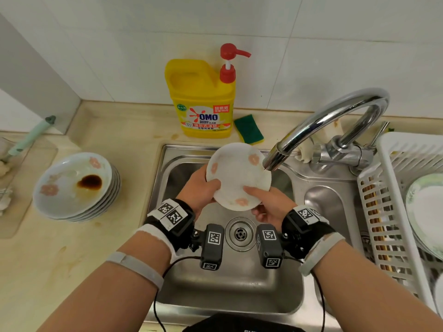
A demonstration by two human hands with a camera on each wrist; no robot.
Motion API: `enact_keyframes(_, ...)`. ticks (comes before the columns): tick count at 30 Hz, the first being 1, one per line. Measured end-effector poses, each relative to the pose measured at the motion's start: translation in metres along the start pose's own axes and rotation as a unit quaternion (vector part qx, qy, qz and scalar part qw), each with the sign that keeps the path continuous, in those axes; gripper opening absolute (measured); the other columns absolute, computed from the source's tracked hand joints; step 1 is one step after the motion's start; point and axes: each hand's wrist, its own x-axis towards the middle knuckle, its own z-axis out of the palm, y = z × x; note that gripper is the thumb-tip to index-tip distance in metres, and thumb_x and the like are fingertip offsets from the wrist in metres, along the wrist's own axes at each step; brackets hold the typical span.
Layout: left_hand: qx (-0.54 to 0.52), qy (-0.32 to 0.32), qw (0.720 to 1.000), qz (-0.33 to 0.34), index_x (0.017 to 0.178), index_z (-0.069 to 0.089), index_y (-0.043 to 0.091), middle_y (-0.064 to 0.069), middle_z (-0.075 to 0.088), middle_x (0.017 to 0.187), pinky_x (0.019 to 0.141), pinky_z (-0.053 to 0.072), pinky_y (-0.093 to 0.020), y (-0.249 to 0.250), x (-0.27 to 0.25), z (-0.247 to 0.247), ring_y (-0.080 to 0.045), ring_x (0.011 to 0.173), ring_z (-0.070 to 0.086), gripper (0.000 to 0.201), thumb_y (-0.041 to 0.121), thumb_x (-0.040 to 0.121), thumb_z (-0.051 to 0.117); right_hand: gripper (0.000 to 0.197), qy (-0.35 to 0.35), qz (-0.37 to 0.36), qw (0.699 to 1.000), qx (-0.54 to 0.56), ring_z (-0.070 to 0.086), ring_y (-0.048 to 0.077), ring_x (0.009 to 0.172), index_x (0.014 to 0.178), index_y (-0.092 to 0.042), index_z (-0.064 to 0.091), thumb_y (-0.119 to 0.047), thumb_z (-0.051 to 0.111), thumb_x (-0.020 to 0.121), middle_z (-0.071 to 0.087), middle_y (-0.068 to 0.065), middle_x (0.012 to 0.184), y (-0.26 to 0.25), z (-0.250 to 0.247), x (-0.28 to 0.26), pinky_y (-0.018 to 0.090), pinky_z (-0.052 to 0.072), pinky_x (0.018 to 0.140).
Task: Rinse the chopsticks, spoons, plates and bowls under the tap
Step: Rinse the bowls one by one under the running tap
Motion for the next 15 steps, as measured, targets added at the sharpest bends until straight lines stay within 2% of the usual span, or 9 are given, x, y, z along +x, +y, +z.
enact_keyframes(3, 0.071, 0.010, 0.997, 0.038, 0.114, 0.064, 0.027, -0.007, 0.071, 0.116, 0.097, 0.055, -0.055, 0.004, -0.001, -0.002, -0.029, 0.111, 0.065, 0.041, 0.003, 0.085, 0.049, 0.036, 0.002, -0.019, 1.000, -0.022, 0.039, 0.010, 0.047, 0.112, -0.008, 0.065, -0.036, 0.075, 0.091, 0.056, 0.004, 0.068, 0.001, 0.005, 0.002, 0.020, 0.028, 0.039)
enact_keyframes(7, 0.115, 0.016, 0.990, 0.079, 0.127, 0.056, 0.026, -0.003, 0.067, 0.122, 0.099, 0.054, -0.042, 0.006, -0.002, -0.003, -0.022, 0.115, 0.062, 0.046, -0.002, 0.090, 0.053, 0.035, 0.022, -0.071, 0.997, -0.016, 0.034, 0.011, 0.044, 0.114, 0.000, 0.066, -0.028, 0.072, 0.094, 0.052, 0.002, 0.060, 0.006, 0.009, 0.007, 0.023, 0.026, 0.042)
enact_keyframes(9, 0.111, 0.033, 0.988, 0.098, 0.132, 0.052, 0.025, 0.000, 0.064, 0.126, 0.096, 0.056, -0.037, 0.001, -0.002, -0.003, -0.018, 0.117, 0.061, 0.050, -0.002, 0.090, 0.057, 0.032, 0.037, -0.082, 0.996, 0.009, 0.032, 0.012, 0.044, 0.112, 0.004, 0.065, -0.023, 0.069, 0.096, 0.048, 0.001, 0.056, 0.007, 0.013, 0.009, 0.023, 0.025, 0.042)
enact_keyframes(11, 0.064, 0.024, 0.997, 0.044, 0.135, 0.051, 0.020, -0.004, 0.065, 0.125, 0.086, 0.061, -0.039, -0.004, -0.002, 0.001, -0.020, 0.111, 0.065, 0.044, 0.007, 0.094, 0.062, 0.029, 0.048, -0.087, 0.994, 0.040, 0.034, 0.012, 0.043, 0.110, 0.003, 0.065, -0.023, 0.068, 0.096, 0.047, 0.005, 0.060, 0.010, 0.017, 0.010, 0.023, 0.027, 0.041)
enact_keyframes(12, 0.050, 0.000, 0.999, -0.002, 0.133, 0.053, 0.017, -0.007, 0.067, 0.120, 0.080, 0.063, -0.039, -0.005, -0.003, 0.003, -0.021, 0.102, 0.069, 0.039, 0.015, 0.096, 0.064, 0.027, 0.048, -0.088, 0.993, 0.056, 0.035, 0.012, 0.044, 0.108, 0.001, 0.066, -0.024, 0.068, 0.096, 0.049, 0.008, 0.064, 0.012, 0.019, 0.011, 0.024, 0.028, 0.042)
enact_keyframes(14, 0.070, -0.046, 0.994, -0.075, 0.123, 0.060, 0.007, -0.010, 0.070, 0.096, 0.069, 0.063, -0.036, -0.004, -0.005, 0.008, -0.018, 0.073, 0.068, 0.031, 0.029, 0.100, 0.062, 0.021, 0.044, -0.083, 0.992, 0.082, 0.039, 0.012, 0.045, 0.103, -0.005, 0.068, -0.024, 0.069, 0.096, 0.054, 0.010, 0.071, 0.014, 0.023, 0.012, 0.023, 0.032, 0.043)
enact_keyframes(15, 0.078, -0.053, 0.992, -0.089, 0.117, 0.062, 0.002, -0.010, 0.067, 0.084, 0.065, 0.062, -0.034, -0.004, -0.006, 0.010, -0.017, 0.063, 0.064, 0.031, 0.030, 0.102, 0.059, 0.019, 0.047, -0.077, 0.992, 0.084, 0.040, 0.011, 0.046, 0.101, -0.007, 0.068, -0.025, 0.070, 0.095, 0.056, 0.010, 0.071, 0.015, 0.025, 0.013, 0.023, 0.034, 0.043)
